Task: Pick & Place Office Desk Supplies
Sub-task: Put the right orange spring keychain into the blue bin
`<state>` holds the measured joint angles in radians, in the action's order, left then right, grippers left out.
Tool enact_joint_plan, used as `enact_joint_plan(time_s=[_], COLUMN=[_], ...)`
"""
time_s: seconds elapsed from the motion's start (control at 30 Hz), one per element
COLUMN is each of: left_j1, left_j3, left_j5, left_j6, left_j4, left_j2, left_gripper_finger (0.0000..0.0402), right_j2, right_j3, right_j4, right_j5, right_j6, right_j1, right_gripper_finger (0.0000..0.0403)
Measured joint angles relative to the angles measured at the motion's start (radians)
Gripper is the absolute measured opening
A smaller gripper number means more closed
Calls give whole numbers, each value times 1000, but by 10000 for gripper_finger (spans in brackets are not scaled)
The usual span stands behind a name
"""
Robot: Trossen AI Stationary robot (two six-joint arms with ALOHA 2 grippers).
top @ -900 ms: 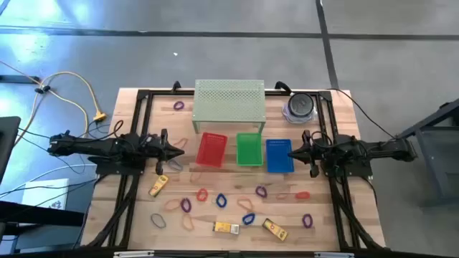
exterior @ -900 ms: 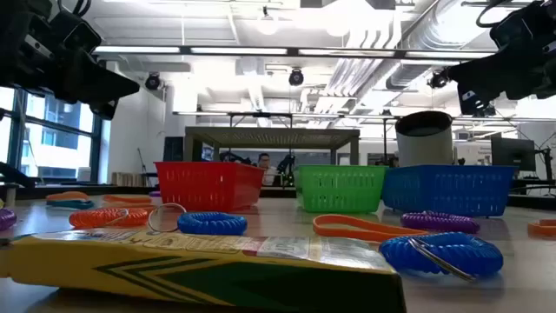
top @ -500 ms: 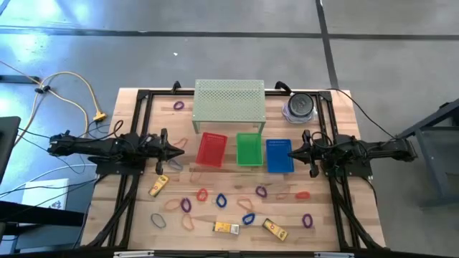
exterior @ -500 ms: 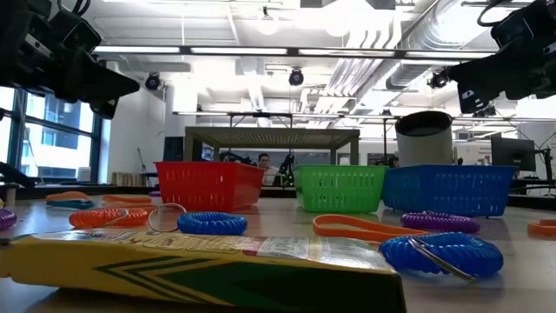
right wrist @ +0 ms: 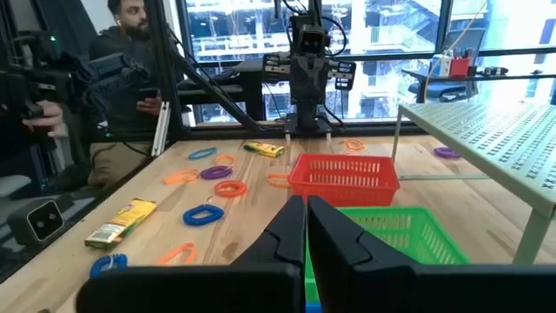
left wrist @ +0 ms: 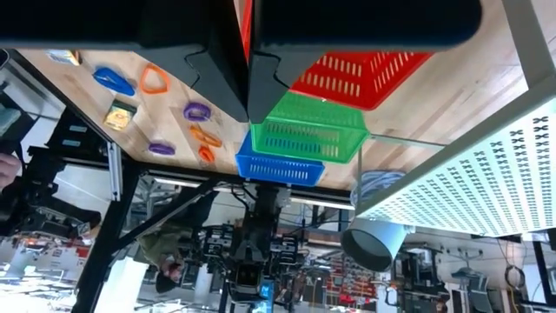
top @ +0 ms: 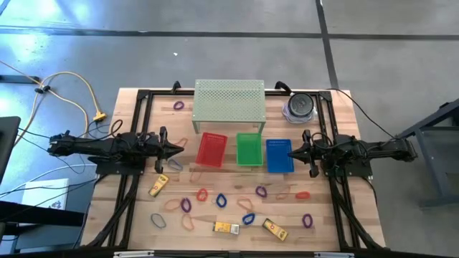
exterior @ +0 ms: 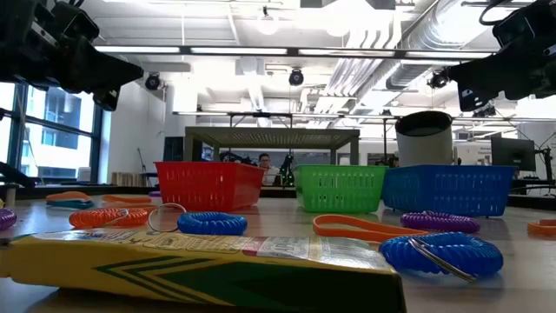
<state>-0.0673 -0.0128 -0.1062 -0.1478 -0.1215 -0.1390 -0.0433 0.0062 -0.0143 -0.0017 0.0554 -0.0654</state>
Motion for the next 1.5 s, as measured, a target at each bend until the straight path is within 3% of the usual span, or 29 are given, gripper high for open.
enact_joint_plan(time_s=[0.27,0.47,0.6,0.73,0.8,1.03,1.17,1.27,1.37,1.5], left_j1=[-15,-49,-80,-112,-125,-149,-155,-155,-155,-155], left_j3=[0,0,0,0,0,0,0,0,0,0], left_j5=[0,0,0,0,1,1,1,1,1,1], left_j6=[1,21,35,21,21,19,19,19,18,16], left_j4=[-23,-58,-71,-71,-71,-71,-71,-71,-70,-70], left_j2=[0,-5,-11,-11,-11,-11,-11,-11,-11,-11], left_gripper_finger=[5,62,120,160,169,173,173,173,173,173], right_j2=[-76,-238,-373,-512,-581,-775,-844,-870,-879,-875], right_j3=[135,291,394,502,545,580,581,581,582,582], right_j4=[131,291,371,526,584,741,814,851,853,847], right_j5=[136,112,13,-204,-254,-440,-446,-473,-578,-602], right_j6=[49,148,243,343,433,712,850,972,1106,1213], right_j1=[0,0,0,-2,-1,-21,-74,-125,-172,-216], right_gripper_finger=[30,83,104,104,98,72,73,84,100,109])
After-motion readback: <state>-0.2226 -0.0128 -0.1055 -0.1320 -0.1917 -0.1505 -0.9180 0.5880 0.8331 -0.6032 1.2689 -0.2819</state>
